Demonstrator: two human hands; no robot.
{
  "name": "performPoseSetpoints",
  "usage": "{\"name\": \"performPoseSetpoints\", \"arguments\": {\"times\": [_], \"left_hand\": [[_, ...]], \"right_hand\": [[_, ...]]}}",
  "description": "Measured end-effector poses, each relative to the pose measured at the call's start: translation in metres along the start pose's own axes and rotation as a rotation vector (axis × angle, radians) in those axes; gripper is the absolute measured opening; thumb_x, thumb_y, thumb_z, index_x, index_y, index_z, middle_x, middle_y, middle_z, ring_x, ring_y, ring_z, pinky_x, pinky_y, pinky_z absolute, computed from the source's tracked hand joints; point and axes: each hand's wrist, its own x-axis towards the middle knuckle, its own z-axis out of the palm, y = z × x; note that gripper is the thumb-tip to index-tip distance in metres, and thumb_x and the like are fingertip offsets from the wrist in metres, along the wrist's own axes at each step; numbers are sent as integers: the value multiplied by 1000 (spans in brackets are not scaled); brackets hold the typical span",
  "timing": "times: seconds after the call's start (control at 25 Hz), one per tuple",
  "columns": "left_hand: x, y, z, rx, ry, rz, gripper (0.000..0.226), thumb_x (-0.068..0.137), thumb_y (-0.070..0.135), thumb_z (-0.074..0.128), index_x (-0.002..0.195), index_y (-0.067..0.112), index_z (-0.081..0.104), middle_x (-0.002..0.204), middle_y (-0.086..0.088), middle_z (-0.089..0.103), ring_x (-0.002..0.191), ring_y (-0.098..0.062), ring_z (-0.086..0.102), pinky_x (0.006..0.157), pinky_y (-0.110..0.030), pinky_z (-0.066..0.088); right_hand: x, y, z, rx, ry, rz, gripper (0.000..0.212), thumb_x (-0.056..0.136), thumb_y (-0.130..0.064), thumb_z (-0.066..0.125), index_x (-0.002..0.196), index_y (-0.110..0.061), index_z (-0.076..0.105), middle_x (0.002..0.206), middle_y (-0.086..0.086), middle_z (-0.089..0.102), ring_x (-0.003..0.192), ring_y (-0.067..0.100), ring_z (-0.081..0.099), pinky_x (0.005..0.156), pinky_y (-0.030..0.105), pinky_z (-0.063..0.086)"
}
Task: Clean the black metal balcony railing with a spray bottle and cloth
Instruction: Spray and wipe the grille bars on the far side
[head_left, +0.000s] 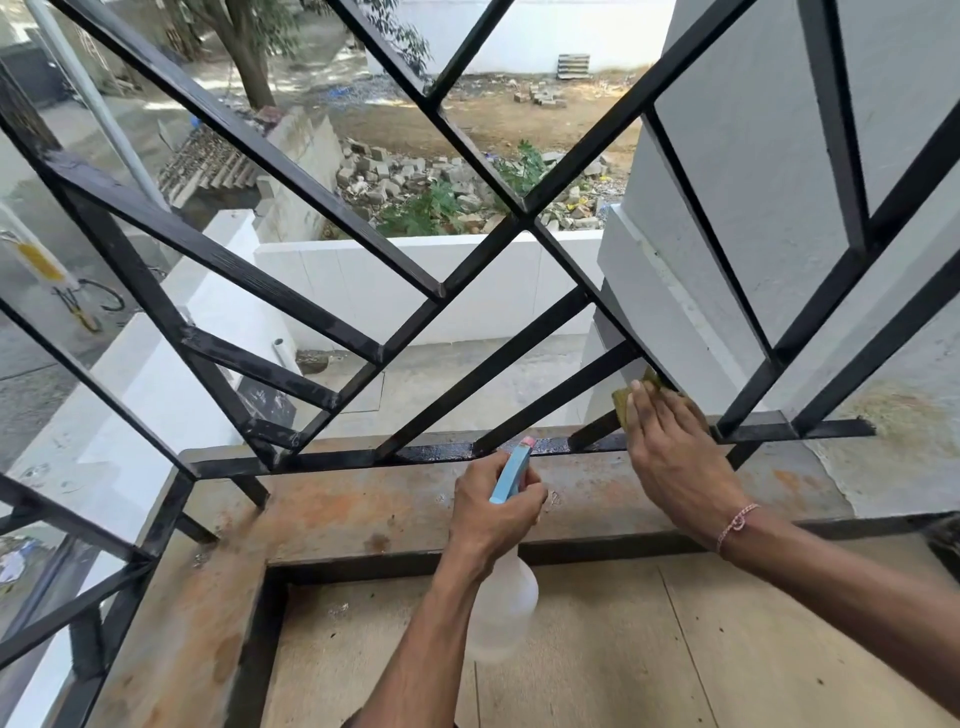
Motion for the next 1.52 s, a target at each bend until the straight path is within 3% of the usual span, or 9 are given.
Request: {"name": "performPoseSetpoints", "arguments": {"times": [0.24,0.4,0.48,0.64,0.76,0.92,1.08,1.32,1.52], "left_hand": [[-1,-1,-6,-1,4,-7,3,86,10,70,86,12,67,75,0,62,63,-3,66,69,-42,65],[-1,-4,-14,6,61,4,14,78,26,68,86,15,68,77,-10,65,74,-27,71,67,-50,64],[0,-6,-16,1,96,2,14,80,26,69,89,16,68,78,-7,64,72,-25,69,67,-47,64],[-1,-7,-17,-42,83,-6,7,89,13,70,95,14,67,82,-3,62,72,-14,65,67,-36,65],[-1,-5,-14,-62,61,-14,7,92,13,69,98,16,67,85,-3,62,77,-17,66,67,-30,64],[-3,-2,-6,-50,38,-20,7,91,9,68,94,15,67,86,-4,63,77,-16,65,65,-27,63],[-3,6,14,-2,16,-30,5,87,11,69,89,15,69,82,-6,65,73,-16,66,70,-41,65],[-11,19,42,-38,-52,-36,4,88,12,71,88,15,68,85,-6,65,76,-19,68,72,-43,66],[-10,15,47,6,-89,-17,3,87,15,71,87,15,68,83,-6,66,78,-23,69,72,-47,65]], "right_hand": [[34,-75,8,226,-206,16,63,97,-17,10,151,5,-15,157,26,-18,152,37,-10,120,51,-11],[63,-125,-7,613,-163,-70,76,102,-24,49,159,-5,2,165,18,7,154,34,-3,117,39,-25],[69,-125,-7,654,-94,-177,81,97,-19,59,160,-10,8,166,13,10,155,29,-5,106,29,-35],[56,-98,8,607,40,-374,86,92,11,46,151,-16,-11,160,6,-16,145,19,-27,115,28,-23],[47,-78,35,417,194,-464,88,88,8,48,159,-12,-1,165,13,-2,153,25,-3,123,43,6],[19,-36,52,300,154,-530,82,82,2,50,158,-6,20,164,16,18,151,26,18,118,45,21],[-1,4,69,150,96,-512,73,85,-4,46,156,-9,27,160,14,31,148,26,27,118,47,19],[-21,23,76,166,-3,-398,81,78,-3,56,155,-11,33,160,12,31,149,27,27,118,48,22],[-39,40,81,370,-81,-207,94,83,10,52,160,-12,2,166,9,-1,153,22,1,122,42,17]]}}
